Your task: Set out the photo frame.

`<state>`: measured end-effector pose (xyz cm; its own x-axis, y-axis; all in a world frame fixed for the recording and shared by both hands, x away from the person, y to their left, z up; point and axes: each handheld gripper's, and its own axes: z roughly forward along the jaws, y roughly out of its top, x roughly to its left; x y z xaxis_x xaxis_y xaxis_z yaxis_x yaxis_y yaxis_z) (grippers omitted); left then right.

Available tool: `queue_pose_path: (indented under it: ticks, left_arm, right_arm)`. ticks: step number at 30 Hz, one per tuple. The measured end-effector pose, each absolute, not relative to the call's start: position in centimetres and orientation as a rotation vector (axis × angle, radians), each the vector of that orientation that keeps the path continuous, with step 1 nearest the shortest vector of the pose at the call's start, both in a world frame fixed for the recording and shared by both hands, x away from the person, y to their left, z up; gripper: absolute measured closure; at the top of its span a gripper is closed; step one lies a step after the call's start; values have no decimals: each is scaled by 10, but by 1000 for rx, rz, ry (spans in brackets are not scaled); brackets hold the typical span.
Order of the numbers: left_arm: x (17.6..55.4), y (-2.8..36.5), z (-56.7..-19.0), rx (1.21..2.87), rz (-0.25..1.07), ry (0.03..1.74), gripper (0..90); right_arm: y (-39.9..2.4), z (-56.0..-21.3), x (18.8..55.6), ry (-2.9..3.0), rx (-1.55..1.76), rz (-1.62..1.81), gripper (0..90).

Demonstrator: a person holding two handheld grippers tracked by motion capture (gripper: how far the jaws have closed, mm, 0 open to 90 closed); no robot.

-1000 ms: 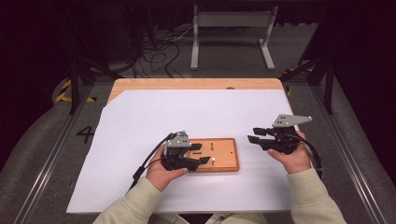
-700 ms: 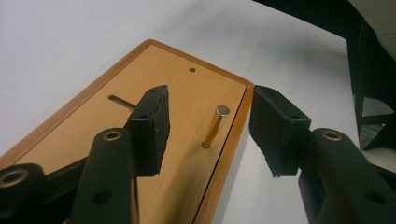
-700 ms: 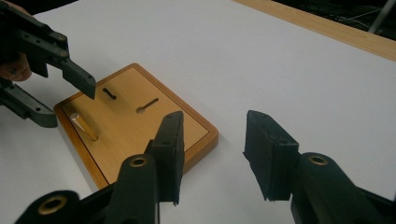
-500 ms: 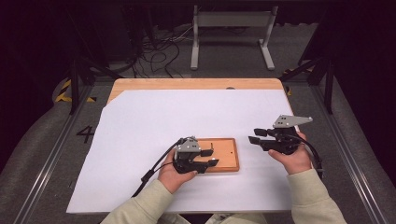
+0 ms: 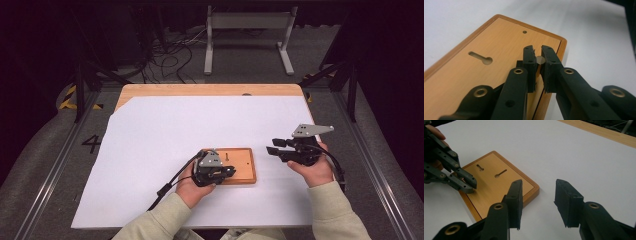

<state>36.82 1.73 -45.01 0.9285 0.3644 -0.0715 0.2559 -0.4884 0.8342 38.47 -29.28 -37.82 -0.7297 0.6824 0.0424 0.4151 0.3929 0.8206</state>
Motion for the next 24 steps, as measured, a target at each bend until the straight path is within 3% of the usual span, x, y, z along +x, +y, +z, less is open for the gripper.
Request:
queue_pose_path:
  ticks: [14, 24]
  left_arm:
    - [366, 19, -455, 2072, 166, 419, 833]
    - [355, 16, -455, 2114, 318, 345, 834]
  right_arm:
    - [-291, -379, 384, 2360, 958, 1257, 581]
    - [-291, -380, 383, 2366, 955, 1254, 581]
